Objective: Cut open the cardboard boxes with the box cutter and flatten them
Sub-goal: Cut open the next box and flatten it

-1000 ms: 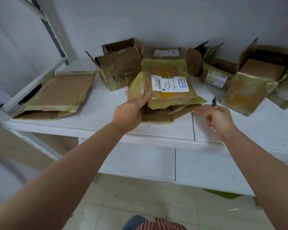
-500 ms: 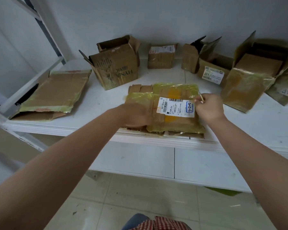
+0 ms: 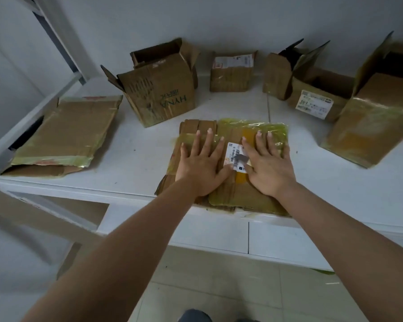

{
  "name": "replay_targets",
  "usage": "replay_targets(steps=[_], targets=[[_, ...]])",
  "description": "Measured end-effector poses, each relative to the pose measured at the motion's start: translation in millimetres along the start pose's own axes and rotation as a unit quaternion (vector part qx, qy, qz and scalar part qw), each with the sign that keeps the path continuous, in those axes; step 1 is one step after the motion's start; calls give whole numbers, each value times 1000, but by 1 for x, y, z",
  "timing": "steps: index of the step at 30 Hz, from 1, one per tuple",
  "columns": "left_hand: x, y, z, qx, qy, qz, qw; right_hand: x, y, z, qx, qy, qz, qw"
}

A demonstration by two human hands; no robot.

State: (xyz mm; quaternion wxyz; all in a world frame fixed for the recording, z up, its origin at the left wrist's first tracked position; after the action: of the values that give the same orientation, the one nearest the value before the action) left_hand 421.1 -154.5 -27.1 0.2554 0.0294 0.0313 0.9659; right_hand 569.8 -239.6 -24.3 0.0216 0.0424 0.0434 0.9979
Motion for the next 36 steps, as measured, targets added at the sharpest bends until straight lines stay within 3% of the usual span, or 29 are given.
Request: replay_targets(steps=[10, 16, 19, 27, 32, 36], targets=[[-2, -5, -3, -36, 14, 19, 999, -3, -11, -3, 1, 10, -5, 1000], [-4, 2, 1, -75, 48, 34, 995, 5, -1, 2, -89, 10, -13, 996], [-1, 10, 1, -86, 74, 83, 990, 7, 7, 2, -98, 30, -32, 994], [4, 11, -7, -13, 22, 101, 995, 1, 2, -2, -29, 1, -27, 999], [6, 10, 2, 27, 54, 95, 994, 0, 12, 7, -106, -59, -14, 993], [30, -2, 21, 70, 170, 49, 982, 3, 19, 18, -122, -30, -8, 992]])
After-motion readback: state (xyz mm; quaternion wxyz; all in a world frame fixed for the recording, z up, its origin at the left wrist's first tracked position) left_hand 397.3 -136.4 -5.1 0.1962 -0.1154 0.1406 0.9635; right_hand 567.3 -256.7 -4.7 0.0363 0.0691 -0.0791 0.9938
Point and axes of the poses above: each hand's wrist, its own y-axis away from the middle knuckle, its own z-axis out of the back of the hand, x = y × z, the point moved 3 cm from there along -y, towards the middle knuckle, and after that the axes turned 15 degrees about z, right-handed, at the moved point
